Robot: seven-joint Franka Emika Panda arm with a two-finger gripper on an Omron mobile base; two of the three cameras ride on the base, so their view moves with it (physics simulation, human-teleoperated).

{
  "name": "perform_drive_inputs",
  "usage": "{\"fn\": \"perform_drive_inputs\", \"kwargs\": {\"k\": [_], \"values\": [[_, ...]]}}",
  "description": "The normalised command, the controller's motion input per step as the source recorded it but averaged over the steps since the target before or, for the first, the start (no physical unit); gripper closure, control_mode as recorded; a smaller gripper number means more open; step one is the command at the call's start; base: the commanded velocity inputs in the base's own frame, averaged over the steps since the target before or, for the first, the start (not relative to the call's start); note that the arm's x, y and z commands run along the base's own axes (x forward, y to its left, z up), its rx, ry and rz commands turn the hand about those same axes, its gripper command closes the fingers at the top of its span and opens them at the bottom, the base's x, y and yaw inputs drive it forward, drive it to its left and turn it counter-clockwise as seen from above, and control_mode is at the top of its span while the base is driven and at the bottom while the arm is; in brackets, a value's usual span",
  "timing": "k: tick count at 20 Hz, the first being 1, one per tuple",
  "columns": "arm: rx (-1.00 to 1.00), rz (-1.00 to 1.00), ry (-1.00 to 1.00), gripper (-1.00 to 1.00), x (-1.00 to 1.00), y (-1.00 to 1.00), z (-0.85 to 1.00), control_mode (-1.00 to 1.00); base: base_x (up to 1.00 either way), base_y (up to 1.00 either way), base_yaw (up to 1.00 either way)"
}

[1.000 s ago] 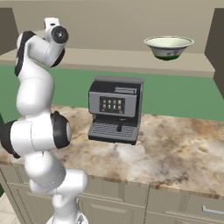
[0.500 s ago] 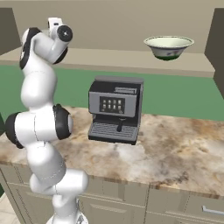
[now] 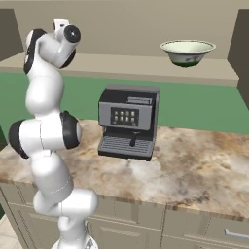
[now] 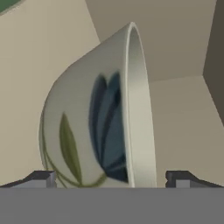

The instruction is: Pick up the bowls from the cabinet and place each bowl in front of a stool on the dining counter.

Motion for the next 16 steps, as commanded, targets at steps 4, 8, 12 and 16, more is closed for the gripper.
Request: {"fn": "perform_drive_inputs", "kwargs": {"k": [4,8,12,16], "values": [[0.00,0.01,0.06,-1.00,0.12,0.14,0.00,-1.00,0.00,0.00,0.00],[0.00,0.01,0.08,1.00,0.11,0.17,-0.01,-1.00,0.00,0.00,0.00],[0.00,0.00,0.10,1.00,0.14,0.17,-0.06,-1.00,0.00,0.00,0.00],[0.00,0.00,0.05,1.00,0.08,0.15,-0.03,-1.00,0.00,0.00,0.00]]}}
